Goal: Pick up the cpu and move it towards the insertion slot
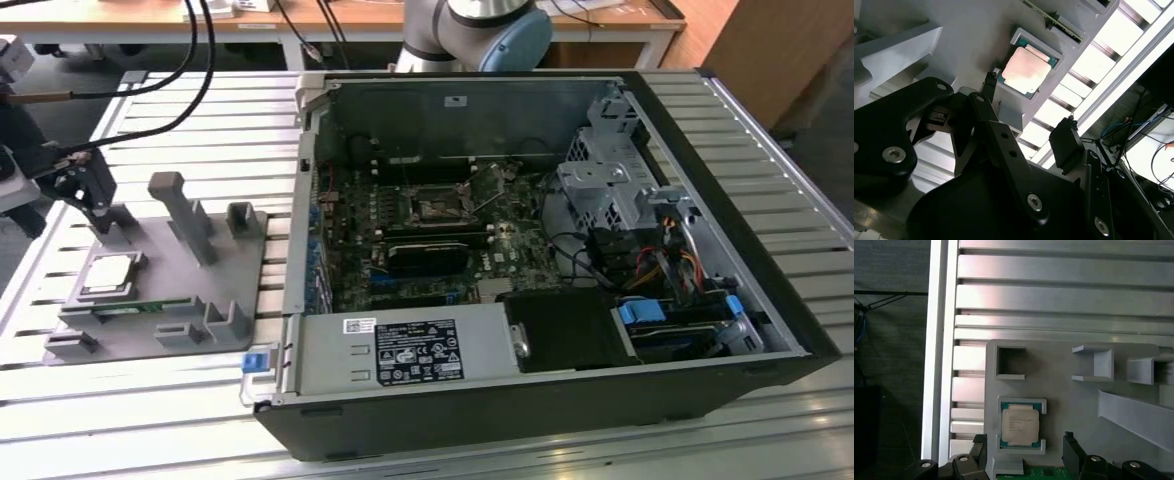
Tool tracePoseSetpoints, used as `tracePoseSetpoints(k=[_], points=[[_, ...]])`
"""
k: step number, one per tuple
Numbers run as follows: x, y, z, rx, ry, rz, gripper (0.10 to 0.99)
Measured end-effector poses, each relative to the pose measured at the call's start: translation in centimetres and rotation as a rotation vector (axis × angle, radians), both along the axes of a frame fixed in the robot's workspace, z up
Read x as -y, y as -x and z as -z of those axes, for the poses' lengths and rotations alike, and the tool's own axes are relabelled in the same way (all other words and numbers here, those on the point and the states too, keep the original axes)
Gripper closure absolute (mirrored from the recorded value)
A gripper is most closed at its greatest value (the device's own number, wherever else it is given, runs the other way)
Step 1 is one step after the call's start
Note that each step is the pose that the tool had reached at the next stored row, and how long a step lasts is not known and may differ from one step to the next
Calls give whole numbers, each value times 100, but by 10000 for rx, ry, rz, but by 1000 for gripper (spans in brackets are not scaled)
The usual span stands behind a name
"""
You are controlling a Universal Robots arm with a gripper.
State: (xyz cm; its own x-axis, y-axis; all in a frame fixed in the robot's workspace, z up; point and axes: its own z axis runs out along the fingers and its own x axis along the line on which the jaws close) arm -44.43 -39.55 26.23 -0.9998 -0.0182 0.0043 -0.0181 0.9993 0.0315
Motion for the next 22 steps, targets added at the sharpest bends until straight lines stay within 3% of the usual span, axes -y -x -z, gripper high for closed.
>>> tracePoseSetpoints(k=[22], points=[[3,8,243,0,0,0,384]])
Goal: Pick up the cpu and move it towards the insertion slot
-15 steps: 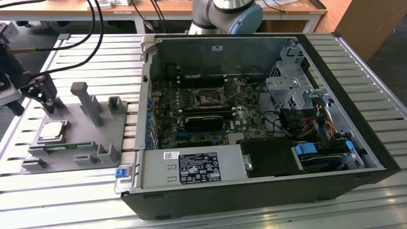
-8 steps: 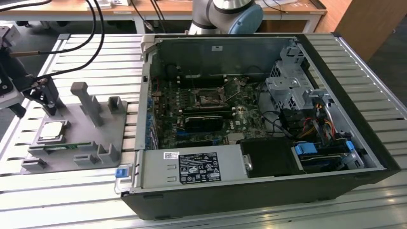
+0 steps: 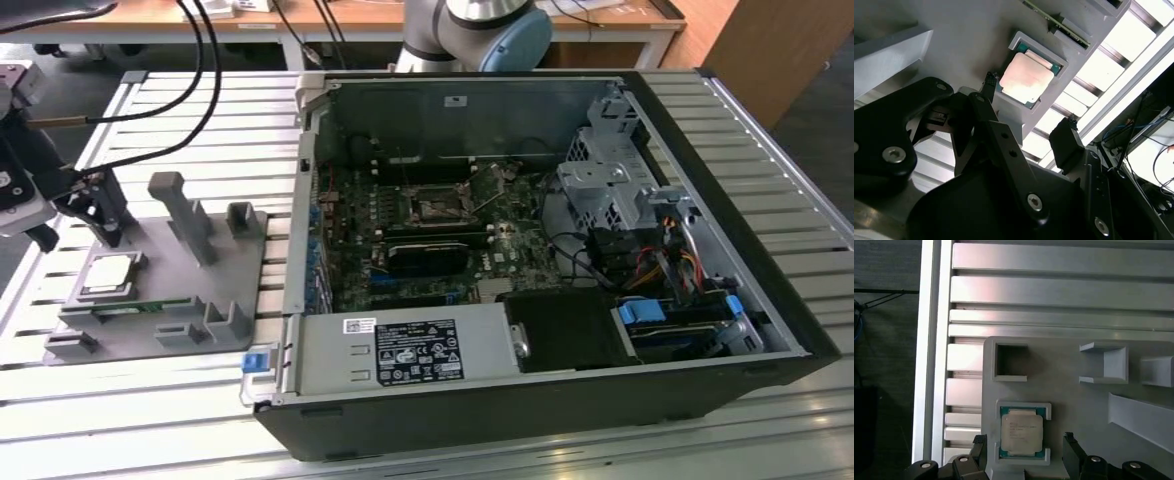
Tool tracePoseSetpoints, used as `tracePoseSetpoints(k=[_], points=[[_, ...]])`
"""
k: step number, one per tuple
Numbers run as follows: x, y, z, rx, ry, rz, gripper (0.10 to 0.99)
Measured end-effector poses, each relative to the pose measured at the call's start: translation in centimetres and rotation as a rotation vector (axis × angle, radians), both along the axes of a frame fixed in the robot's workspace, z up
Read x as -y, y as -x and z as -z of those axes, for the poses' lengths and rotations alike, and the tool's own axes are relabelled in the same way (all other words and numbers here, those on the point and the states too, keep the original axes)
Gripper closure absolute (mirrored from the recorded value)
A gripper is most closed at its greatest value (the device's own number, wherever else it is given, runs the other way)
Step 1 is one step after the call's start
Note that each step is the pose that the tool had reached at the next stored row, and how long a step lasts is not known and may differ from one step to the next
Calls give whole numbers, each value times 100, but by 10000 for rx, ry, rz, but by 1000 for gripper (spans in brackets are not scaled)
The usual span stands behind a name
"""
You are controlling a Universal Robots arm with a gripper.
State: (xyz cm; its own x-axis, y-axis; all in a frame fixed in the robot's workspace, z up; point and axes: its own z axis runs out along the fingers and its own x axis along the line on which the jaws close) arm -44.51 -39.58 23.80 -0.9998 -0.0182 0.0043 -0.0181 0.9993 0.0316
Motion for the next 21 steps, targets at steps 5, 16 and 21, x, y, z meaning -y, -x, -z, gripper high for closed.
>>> tracePoseSetpoints(k=[5,16,21], points=[[7,4,67,0,0,1,384],[33,7,258,-1,1,0,384],[34,6,343,0,0,0,384]])
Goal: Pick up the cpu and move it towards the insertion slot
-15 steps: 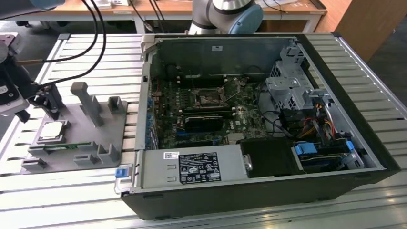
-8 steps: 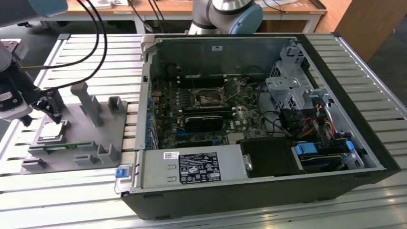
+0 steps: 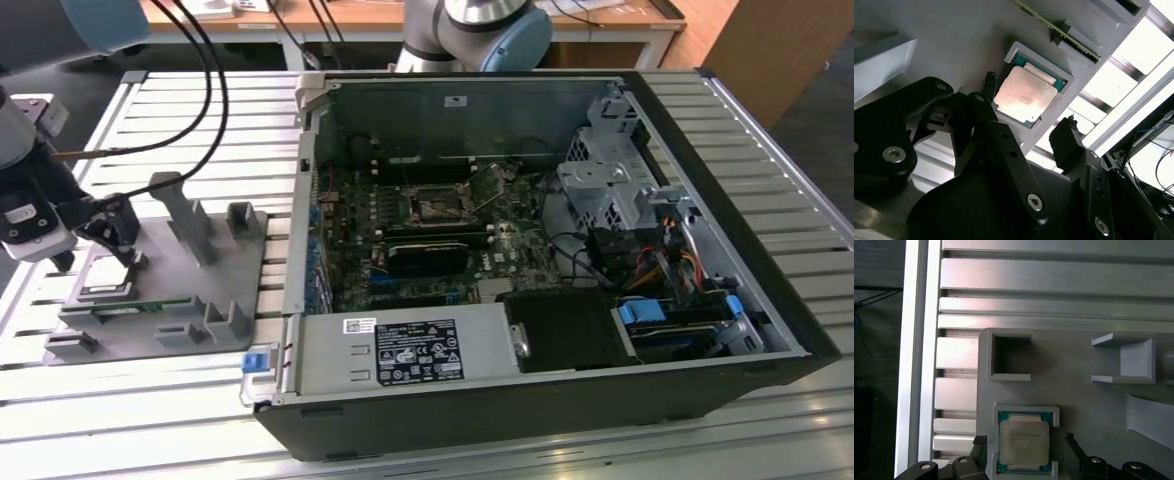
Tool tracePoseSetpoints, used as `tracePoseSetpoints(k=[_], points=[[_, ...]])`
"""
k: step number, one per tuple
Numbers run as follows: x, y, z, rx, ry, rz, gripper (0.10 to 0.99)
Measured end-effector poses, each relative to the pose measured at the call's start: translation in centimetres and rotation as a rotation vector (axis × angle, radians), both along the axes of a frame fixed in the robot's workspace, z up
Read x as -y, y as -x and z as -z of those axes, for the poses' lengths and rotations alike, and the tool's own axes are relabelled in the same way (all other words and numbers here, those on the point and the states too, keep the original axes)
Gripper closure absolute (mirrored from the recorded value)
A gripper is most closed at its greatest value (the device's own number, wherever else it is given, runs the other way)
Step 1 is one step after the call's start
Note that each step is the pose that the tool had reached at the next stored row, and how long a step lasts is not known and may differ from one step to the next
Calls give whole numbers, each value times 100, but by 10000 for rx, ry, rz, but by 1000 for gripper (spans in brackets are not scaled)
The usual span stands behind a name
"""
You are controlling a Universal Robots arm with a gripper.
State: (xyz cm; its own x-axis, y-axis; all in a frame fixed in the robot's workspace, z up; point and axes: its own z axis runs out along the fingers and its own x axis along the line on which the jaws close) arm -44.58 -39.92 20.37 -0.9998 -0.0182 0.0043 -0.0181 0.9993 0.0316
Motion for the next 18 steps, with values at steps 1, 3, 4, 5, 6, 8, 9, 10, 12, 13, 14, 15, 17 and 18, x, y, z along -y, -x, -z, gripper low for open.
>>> tracePoseSetpoints(k=[1,3,4,5,6,8,9,10,12,13,14,15,17,18], points=[[0,0,16,0,0,0,384],[0,0,44,-1,0,0,384],[1,0,56,-3,0,0,384],[1,0,69,-3,0,0,384],[1,0,80,-3,0,0,384],[1,0,103,-4,0,0,384],[1,0,113,-4,0,0,384],[2,0,123,-4,0,0,384],[3,0,142,-4,0,0,384],[4,0,150,-5,0,0,384],[4,0,159,-6,-1,0,384],[5,0,168,-6,0,0,384],[6,0,184,-7,0,0,384],[6,0,191,-8,0,0,384]])
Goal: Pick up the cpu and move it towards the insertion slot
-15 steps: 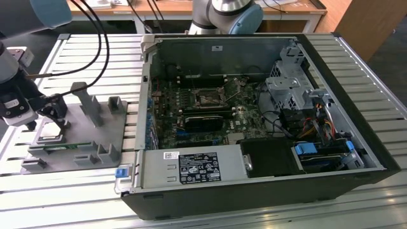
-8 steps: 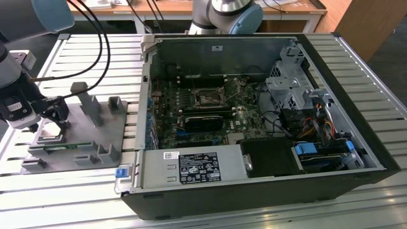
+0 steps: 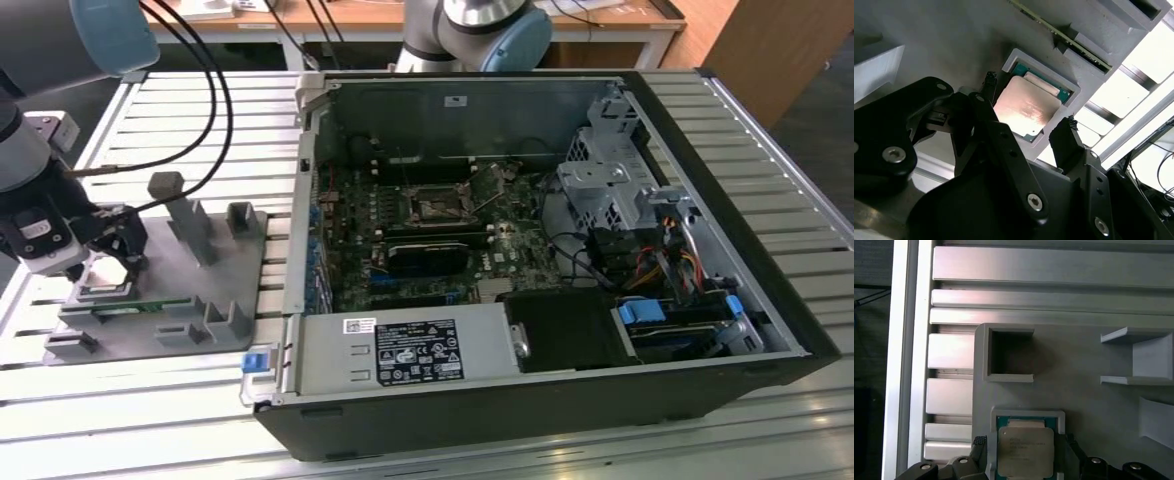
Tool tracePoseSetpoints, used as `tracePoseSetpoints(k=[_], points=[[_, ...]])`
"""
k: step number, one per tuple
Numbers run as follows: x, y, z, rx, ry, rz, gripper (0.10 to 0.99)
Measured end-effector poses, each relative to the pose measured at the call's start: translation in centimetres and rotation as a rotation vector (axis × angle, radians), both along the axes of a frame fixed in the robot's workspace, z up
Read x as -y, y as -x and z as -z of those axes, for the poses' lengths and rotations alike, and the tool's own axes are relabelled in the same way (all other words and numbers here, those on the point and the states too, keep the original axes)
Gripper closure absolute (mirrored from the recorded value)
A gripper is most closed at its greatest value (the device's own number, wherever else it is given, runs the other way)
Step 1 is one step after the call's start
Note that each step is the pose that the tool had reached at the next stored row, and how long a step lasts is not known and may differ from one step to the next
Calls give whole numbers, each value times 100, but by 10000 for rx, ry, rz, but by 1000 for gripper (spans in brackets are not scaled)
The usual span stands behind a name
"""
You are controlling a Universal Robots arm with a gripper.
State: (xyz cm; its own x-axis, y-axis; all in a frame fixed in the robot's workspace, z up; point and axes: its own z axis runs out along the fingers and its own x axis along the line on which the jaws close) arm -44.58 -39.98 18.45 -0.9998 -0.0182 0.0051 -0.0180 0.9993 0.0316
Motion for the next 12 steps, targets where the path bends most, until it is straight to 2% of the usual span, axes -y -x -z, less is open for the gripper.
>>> tracePoseSetpoints(k=[7,9,12], points=[[1,0,30,-2,1,0,396],[1,0,30,-3,0,0,525],[1,0,31,-1,0,0,541]])
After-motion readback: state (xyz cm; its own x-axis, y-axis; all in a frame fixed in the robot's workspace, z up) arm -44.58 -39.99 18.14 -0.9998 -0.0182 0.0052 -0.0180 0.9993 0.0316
